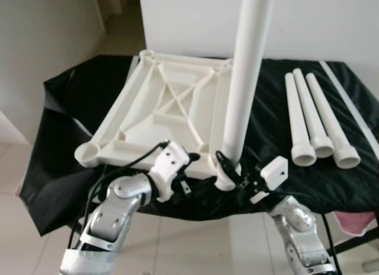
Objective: Building children table
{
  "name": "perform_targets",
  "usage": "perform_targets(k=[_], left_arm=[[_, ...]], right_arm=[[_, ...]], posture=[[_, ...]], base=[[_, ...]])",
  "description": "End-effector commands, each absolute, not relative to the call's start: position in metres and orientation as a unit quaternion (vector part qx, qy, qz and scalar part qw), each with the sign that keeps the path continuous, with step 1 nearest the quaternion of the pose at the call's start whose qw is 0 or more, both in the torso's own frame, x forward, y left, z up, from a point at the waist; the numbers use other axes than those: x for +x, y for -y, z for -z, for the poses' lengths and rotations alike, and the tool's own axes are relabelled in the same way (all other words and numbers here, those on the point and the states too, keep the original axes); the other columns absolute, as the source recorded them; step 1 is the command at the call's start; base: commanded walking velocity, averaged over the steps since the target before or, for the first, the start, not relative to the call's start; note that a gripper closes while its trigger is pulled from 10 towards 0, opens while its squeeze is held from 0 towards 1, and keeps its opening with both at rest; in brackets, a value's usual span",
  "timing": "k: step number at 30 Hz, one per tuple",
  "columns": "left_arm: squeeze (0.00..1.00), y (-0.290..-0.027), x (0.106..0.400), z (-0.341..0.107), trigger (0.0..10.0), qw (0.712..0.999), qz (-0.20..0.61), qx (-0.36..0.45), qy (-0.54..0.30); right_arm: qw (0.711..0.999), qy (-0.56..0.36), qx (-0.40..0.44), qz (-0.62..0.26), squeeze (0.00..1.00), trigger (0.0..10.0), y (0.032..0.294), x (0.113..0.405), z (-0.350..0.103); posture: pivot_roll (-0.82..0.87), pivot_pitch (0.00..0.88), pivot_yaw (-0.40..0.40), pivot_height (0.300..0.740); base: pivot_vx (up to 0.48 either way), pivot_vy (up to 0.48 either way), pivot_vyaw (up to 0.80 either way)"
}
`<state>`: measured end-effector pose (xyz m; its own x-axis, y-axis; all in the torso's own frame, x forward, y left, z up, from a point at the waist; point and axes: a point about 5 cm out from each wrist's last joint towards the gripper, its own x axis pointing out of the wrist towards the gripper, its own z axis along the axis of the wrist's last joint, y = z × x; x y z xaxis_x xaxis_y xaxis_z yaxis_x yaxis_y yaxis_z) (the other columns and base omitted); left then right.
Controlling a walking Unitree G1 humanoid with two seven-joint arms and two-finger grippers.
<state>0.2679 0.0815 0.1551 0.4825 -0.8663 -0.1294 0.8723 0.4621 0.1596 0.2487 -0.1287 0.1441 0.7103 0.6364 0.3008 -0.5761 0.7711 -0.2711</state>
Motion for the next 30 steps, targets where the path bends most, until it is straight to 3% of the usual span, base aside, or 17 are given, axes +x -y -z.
perform_targets(k=[1,7,15,30], left_arm=[[0.00,-0.083,0.266,-0.156,10.0,0.856,0.507,0.100,-0.016],[0.00,-0.087,0.265,-0.161,10.0,0.855,0.508,0.103,-0.019],[0.00,-0.088,0.266,-0.165,10.0,0.855,0.507,0.105,-0.019],[0.00,-0.091,0.265,-0.169,10.0,0.859,0.502,0.105,-0.020]], right_arm=[[0.919,0.141,-0.080,-0.359,0.00,10.0,0.123,0.245,-0.124],[0.907,0.128,-0.070,-0.396,0.00,10.0,0.124,0.247,-0.120],[0.919,0.094,-0.022,-0.382,0.00,10.0,0.139,0.264,-0.112],[0.922,0.077,0.020,-0.380,0.00,10.0,0.152,0.268,-0.105]], posture=[[0.02,0.088,0.046,0.740],[0.03,0.089,0.060,0.740],[0.04,0.089,0.073,0.740],[0.06,0.094,0.073,0.740]], base=[[0.000,0.000,0.00],[0.000,0.000,0.00],[0.000,0.000,0.00],[0.000,0.000,0.00]])
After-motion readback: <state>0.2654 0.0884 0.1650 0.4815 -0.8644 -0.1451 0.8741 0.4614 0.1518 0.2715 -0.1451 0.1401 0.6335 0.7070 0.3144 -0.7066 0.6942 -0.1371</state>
